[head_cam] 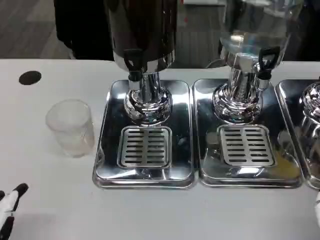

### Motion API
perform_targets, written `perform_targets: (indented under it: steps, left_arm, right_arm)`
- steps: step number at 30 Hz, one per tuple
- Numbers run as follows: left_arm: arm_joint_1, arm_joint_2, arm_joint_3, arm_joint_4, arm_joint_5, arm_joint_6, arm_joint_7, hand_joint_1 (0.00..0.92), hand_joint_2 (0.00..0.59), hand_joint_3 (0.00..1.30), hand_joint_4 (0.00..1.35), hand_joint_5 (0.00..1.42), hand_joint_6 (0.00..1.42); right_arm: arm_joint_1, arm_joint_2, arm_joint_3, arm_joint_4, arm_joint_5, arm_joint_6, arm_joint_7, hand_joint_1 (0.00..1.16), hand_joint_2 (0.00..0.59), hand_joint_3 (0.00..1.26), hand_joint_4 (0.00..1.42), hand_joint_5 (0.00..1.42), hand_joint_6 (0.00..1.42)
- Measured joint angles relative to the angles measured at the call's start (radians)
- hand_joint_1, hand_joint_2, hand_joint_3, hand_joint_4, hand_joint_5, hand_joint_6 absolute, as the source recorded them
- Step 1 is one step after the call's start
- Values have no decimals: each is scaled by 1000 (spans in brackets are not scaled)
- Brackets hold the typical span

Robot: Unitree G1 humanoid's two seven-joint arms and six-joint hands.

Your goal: Grasp the cup under the faucet to collect the drink, then remove the cup.

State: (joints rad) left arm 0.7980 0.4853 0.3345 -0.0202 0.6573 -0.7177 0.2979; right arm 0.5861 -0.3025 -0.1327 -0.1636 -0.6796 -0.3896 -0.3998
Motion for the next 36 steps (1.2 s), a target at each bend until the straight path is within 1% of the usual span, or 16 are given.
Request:
perform_targets:
  steps: [10,14,26,32,36]
  left_arm:
    - [4,-1,-1,1,0,-7,4,0,47,0,0,0,0]
    - [4,-8,-1,15,0,-17,16,0,47,0,0,0,0]
    - [10,-10,2,39,-25,-36,22,0,48,0,0,0,0]
    - [-9,-17,2,89,-118,-59,20,0,43,0,0,0,0]
    - [-18,-17,2,116,-146,-70,18,0,41,0,0,0,0]
  right_arm:
    - [16,1,-11,-4,3,-5,-3,326,586,93,32,0,0]
    - [30,1,-14,-15,4,-8,-3,326,586,93,32,0,0]
    - [34,3,-17,-30,4,-8,-3,327,586,93,40,0,0]
    - [32,3,-21,-32,7,-8,-2,329,586,93,41,0,0]
    - [32,6,-20,-33,6,-8,-3,329,586,93,42,0,0]
